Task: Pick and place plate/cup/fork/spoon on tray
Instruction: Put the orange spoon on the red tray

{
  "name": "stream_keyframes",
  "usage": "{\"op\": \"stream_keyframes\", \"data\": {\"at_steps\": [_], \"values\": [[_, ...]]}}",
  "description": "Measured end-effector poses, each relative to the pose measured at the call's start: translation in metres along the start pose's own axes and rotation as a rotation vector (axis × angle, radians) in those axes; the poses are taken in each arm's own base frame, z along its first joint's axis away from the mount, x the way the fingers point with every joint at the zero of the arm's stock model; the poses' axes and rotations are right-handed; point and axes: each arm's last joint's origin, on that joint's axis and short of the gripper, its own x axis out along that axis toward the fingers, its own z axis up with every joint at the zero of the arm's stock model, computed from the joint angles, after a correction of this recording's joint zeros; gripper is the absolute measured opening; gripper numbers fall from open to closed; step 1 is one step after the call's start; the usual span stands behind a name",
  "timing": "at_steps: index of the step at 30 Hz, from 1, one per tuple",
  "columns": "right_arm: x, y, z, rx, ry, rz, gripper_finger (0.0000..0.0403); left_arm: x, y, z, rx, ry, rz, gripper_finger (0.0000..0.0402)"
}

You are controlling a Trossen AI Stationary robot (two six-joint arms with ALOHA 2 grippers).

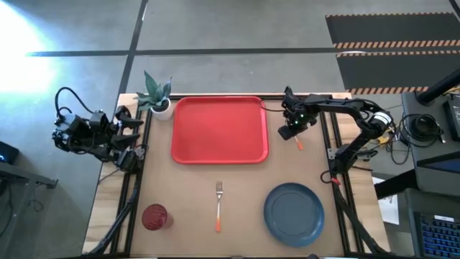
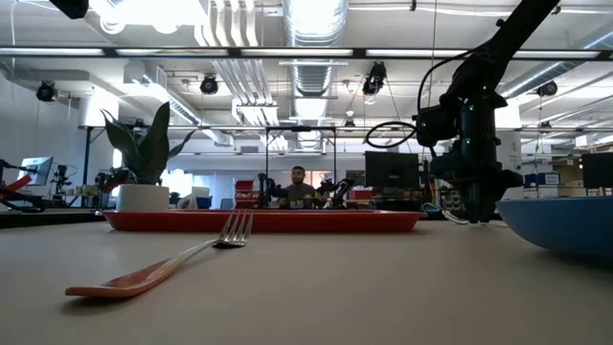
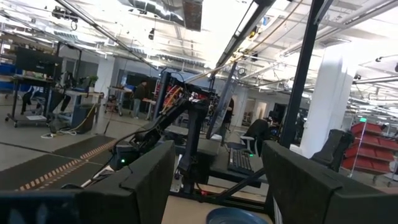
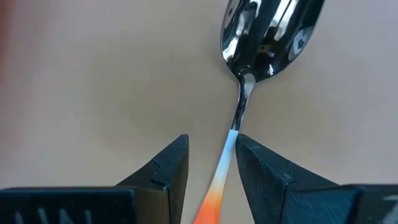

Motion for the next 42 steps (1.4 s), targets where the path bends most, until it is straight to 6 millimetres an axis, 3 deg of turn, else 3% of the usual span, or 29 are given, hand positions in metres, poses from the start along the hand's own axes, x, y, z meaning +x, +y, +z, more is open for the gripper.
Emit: {"op": "stream_keyframes", "data": {"at_steps": [7, 15, 28, 34, 42], "values": [[0.004, -0.002, -0.004, 0.002, 0.008, -0.009, 0.0104, 0.000, 0.000, 0.000, 0.000, 0.001, -0.016, 0.0225], [0.012, -0.005, -0.011, -0.005, 0.019, -0.029, 0.0015, 0.000, -0.001, 0.000, -0.001, 0.000, -0.023, 0.0225], [0.012, -0.005, -0.009, 0.005, -0.003, -0.026, 0.0009, 0.000, -0.001, 0.001, -0.001, 0.000, -0.025, 0.0225], [-0.001, 0.005, 0.000, 0.006, -0.051, 0.011, 0.0009, 0.000, -0.001, 0.001, -0.002, 0.001, -0.025, 0.0225], [-0.041, 0.034, 0.015, -0.015, -0.221, 0.059, 0.0009, 0.000, -0.001, 0.000, 0.000, 0.003, -0.025, 0.0225]]}}
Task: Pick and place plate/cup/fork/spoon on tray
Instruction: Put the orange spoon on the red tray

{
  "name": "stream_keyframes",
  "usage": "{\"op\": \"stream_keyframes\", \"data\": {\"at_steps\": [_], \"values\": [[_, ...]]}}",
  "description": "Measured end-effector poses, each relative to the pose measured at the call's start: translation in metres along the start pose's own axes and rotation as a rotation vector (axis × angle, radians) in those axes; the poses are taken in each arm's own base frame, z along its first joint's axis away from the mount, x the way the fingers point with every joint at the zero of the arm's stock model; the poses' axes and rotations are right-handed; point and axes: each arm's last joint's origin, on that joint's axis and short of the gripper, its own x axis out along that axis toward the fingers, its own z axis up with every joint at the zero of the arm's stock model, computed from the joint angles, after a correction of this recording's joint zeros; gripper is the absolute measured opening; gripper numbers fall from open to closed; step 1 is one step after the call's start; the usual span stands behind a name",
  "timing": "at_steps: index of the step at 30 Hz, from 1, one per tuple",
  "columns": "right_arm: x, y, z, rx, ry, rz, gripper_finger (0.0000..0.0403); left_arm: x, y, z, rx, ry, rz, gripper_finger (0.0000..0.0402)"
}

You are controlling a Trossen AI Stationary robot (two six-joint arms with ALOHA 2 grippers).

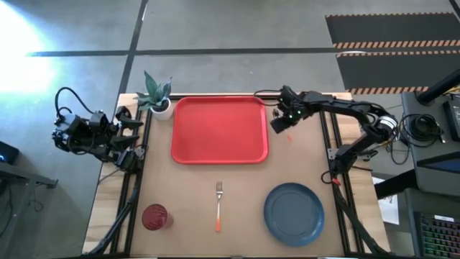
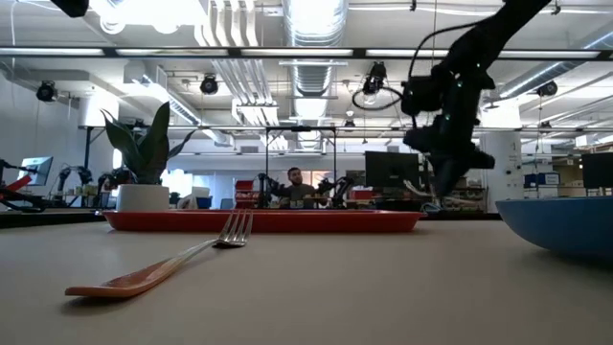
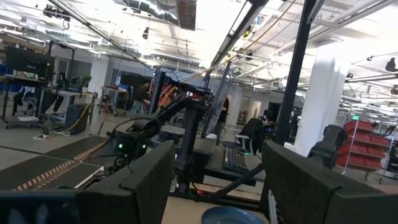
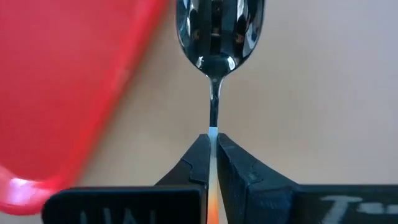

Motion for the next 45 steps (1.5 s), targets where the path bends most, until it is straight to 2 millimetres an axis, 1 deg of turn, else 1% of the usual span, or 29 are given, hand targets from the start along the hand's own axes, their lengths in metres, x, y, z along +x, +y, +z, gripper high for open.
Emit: {"op": "stream_keyframes", "data": {"at_steps": [2, 5, 9, 14, 19, 21, 26, 32, 37, 39, 45], "values": [[-0.007, 0.008, 0.004, 0.012, -0.037, 0.014, 0.0009, 0.000, 0.000, 0.000, 0.000, 0.000, -0.001, 0.0225], [-0.010, 0.022, 0.006, -0.002, -0.081, -0.016, 0.0009, 0.000, 0.000, -0.001, 0.000, 0.002, 0.000, 0.0225], [-0.018, 0.044, 0.012, 0.005, -0.169, 0.029, 0.0008, 0.000, 0.000, -0.001, 0.001, 0.005, -0.010, 0.0225], [-0.027, 0.063, 0.016, 0.018, -0.260, 0.021, 0.0008, 0.000, 0.000, -0.001, 0.003, 0.011, -0.016, 0.0225], [-0.026, 0.078, 0.012, 0.075, -0.348, 0.001, 0.0008, 0.000, -0.001, -0.001, 0.003, 0.013, -0.029, 0.0225], [-0.022, 0.084, 0.009, 0.087, -0.365, 0.010, 0.0008, 0.000, -0.001, -0.001, 0.003, 0.015, -0.029, 0.0225], [-0.004, 0.100, 0.001, 0.117, -0.348, 0.002, 0.0008, 0.000, -0.001, -0.002, 0.007, 0.026, -0.028, 0.0225], [0.027, 0.120, -0.002, 0.145, -0.342, 0.010, 0.0008, 0.000, -0.001, -0.002, 0.006, 0.026, -0.029, 0.0225], [0.052, 0.123, -0.004, 0.181, -0.300, -0.020, 0.0008, -0.001, -0.001, -0.001, 0.004, 0.023, -0.039, 0.0225], [0.058, 0.123, -0.004, 0.195, -0.290, -0.033, 0.0008, -0.001, -0.001, -0.001, 0.002, 0.024, -0.051, 0.0225], [0.064, 0.123, -0.005, 0.220, -0.289, -0.051, 0.0008, -0.001, -0.001, -0.001, -0.021, 0.026, -0.058, 0.0225]]}}
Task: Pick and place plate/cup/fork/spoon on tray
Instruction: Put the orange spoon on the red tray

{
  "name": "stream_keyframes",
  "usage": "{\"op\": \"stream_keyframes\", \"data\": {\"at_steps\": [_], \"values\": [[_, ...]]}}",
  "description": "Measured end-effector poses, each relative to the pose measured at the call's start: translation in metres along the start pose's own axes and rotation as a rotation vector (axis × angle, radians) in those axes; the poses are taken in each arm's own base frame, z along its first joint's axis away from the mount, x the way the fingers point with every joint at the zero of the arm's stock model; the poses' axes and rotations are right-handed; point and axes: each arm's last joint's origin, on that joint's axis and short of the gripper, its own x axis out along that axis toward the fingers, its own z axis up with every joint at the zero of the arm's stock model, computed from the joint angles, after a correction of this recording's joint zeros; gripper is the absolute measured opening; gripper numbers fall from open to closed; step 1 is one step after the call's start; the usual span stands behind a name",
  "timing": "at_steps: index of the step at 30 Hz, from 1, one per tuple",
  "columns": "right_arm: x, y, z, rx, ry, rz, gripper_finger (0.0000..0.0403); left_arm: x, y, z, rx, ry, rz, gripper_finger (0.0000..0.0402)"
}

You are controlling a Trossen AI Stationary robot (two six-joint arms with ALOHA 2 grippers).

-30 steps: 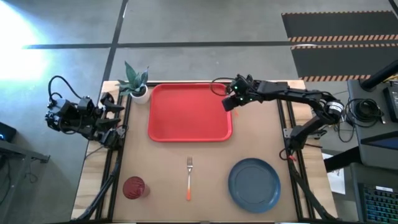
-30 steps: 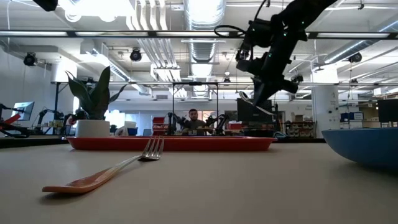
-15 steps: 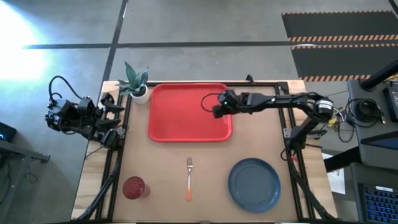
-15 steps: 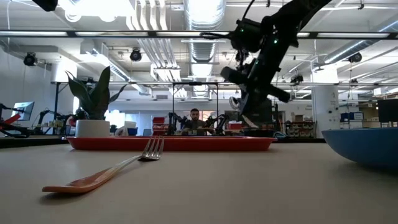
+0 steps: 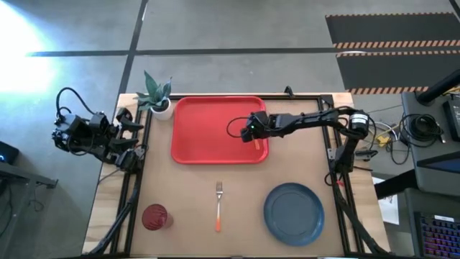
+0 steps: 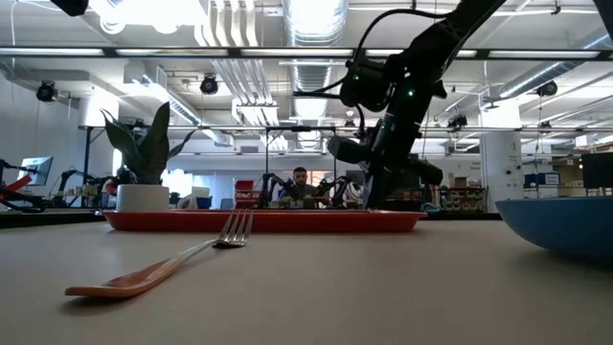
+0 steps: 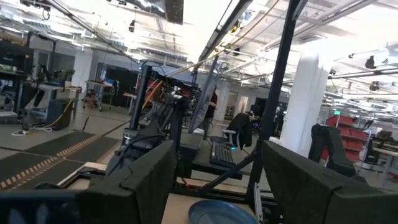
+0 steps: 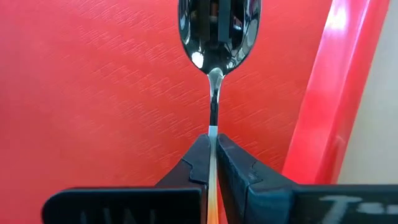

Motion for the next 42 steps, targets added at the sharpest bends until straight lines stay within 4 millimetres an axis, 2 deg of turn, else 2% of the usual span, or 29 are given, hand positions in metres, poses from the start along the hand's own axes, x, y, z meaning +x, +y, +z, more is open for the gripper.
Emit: {"op": "stream_keyframes", "data": {"at_steps": [11, 21, 31, 42], "values": [[0.001, -0.005, 0.000, 0.026, -0.037, -0.077, 0.0008, 0.000, 0.000, 0.000, 0.001, 0.001, -0.002, 0.0225], [0.013, -0.007, -0.005, 0.081, -0.034, -0.114, 0.0008, 0.000, 0.000, -0.001, 0.003, 0.009, -0.001, 0.0225], [0.016, -0.002, -0.006, 0.082, -0.027, -0.071, 0.0009, 0.000, 0.000, -0.002, 0.005, 0.019, -0.014, 0.0225], [0.014, 0.002, -0.003, 0.038, -0.008, -0.038, 0.0056, -0.001, 0.000, 0.000, 0.004, 0.015, -0.016, 0.0225]]}}
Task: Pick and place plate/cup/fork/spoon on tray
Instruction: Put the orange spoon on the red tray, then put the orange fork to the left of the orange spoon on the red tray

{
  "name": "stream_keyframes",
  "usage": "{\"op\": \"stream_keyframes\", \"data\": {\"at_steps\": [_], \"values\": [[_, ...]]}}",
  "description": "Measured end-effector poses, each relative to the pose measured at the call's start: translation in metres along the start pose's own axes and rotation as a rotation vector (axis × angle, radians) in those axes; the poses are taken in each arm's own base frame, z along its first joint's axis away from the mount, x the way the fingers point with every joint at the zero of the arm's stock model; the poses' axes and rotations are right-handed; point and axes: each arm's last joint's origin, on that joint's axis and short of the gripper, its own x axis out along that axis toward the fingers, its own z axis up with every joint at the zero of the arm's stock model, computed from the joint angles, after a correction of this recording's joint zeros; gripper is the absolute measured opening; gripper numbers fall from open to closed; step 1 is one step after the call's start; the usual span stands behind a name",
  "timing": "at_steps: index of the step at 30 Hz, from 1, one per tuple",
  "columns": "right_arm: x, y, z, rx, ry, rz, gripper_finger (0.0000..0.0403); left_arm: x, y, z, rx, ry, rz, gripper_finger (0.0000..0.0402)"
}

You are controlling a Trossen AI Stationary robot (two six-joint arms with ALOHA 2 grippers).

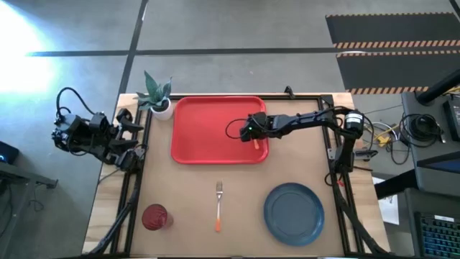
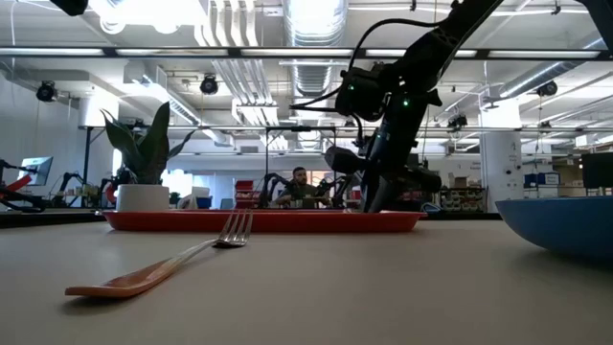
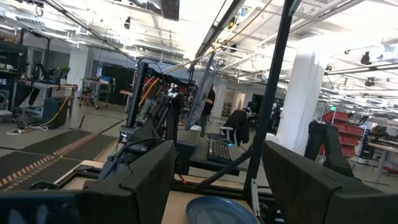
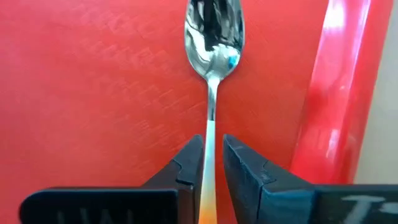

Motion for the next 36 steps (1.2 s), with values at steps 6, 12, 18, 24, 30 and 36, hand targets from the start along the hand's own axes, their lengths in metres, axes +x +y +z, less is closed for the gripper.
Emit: {"op": "stream_keyframes", "data": {"at_steps": [6, 12, 18, 24, 30, 36], "values": [[-0.004, 0.002, 0.003, -0.020, -0.009, 0.012, 0.0086, 0.000, 0.000, 0.000, 0.001, 0.005, 0.001, 0.0225], [-0.033, 0.024, 0.025, -0.130, -0.065, 0.130, 0.0098, 0.000, 0.000, 0.000, 0.001, 0.005, 0.000, 0.0225], [-0.078, 0.039, 0.041, -0.303, 0.052, 0.159, 0.0089, 0.000, 0.000, 0.000, 0.000, 0.005, 0.000, 0.0225], [-0.131, 0.032, 0.035, -0.463, 0.308, -0.065, 0.0082, 0.000, 0.000, 0.000, 0.001, 0.005, 0.000, 0.0225], [-0.173, 0.033, 0.023, -0.485, 0.412, -0.138, 0.0092, 0.000, 0.000, 0.000, 0.001, 0.006, 0.000, 0.0225], [-0.189, 0.042, -0.003, -0.518, 0.434, -0.100, 0.0101, 0.000, 0.000, 0.000, 0.001, 0.006, 0.000, 0.0225]]}}
